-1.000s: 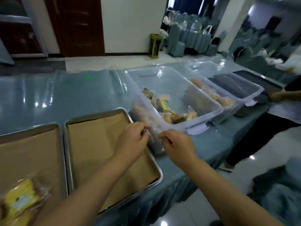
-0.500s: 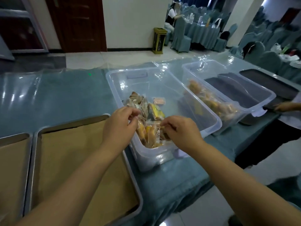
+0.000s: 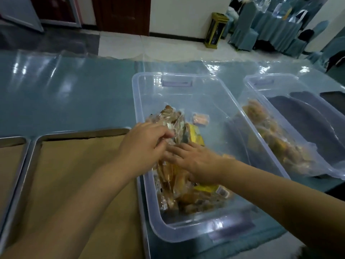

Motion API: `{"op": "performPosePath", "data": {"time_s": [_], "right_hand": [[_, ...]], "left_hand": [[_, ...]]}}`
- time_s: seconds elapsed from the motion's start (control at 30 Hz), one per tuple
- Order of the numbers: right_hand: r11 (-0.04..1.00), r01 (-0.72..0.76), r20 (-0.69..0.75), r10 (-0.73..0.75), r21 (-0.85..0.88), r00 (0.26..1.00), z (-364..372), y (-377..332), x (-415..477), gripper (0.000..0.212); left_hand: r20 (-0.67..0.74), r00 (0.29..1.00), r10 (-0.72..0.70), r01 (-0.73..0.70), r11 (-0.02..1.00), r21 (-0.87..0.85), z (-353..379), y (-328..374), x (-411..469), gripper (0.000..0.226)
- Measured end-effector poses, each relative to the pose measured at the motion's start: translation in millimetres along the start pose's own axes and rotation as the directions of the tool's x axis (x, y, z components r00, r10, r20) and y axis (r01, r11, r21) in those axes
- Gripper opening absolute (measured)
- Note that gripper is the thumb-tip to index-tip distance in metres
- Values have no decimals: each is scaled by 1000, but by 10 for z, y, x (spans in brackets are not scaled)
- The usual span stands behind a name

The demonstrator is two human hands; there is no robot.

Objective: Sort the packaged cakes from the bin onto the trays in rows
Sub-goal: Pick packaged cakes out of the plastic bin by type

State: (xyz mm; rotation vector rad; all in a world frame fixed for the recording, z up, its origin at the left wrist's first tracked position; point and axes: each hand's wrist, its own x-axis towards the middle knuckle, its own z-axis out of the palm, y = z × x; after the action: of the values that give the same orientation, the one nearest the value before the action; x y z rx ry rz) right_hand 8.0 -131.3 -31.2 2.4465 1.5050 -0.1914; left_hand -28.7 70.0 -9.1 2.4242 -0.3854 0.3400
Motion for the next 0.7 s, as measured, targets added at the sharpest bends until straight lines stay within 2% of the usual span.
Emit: {"op": "performPosePath", "data": {"time_s": [0.07, 0.2, 0.33, 0.4, 0.47, 0.53, 0.63, 0.7], "right_hand": [[997, 77, -12, -77, -13, 997, 46, 19, 75, 99], [984, 178, -40, -178, 1, 983, 121, 58, 213, 66], [970, 240, -142, -234, 28, 962, 125, 157, 216, 73], [963, 269, -186, -260, 22, 947, 140, 223, 166, 60], [948, 284, -101, -271, 142, 957, 147, 306, 138, 45], [954, 239, -18, -240, 181, 971, 140, 399, 136, 41], [974, 90, -24, -86, 208, 996, 95, 604, 102, 41], [951, -17, -62, 38, 310, 997, 33, 735, 24, 44]], "left_hand": [[-1, 1000, 10, -10, 999, -32, 6, -8, -4, 19], [-5, 1000, 2, -3, 998, -70, 9, -17, -13, 22], [-29, 1000, -6, 3, 997, -75, 31, -14, -17, 21], [-28, 999, -22, 20, 999, -44, 31, 8, -16, 21], [4, 999, -39, 39, 999, 19, 20, 52, -5, 19], [53, 997, -59, 53, 993, 105, -2, 106, 13, 20], [134, 989, -70, 42, 978, 204, -40, 193, 56, 25], [221, 970, -97, 35, 963, 266, -17, 236, 78, 46]]}}
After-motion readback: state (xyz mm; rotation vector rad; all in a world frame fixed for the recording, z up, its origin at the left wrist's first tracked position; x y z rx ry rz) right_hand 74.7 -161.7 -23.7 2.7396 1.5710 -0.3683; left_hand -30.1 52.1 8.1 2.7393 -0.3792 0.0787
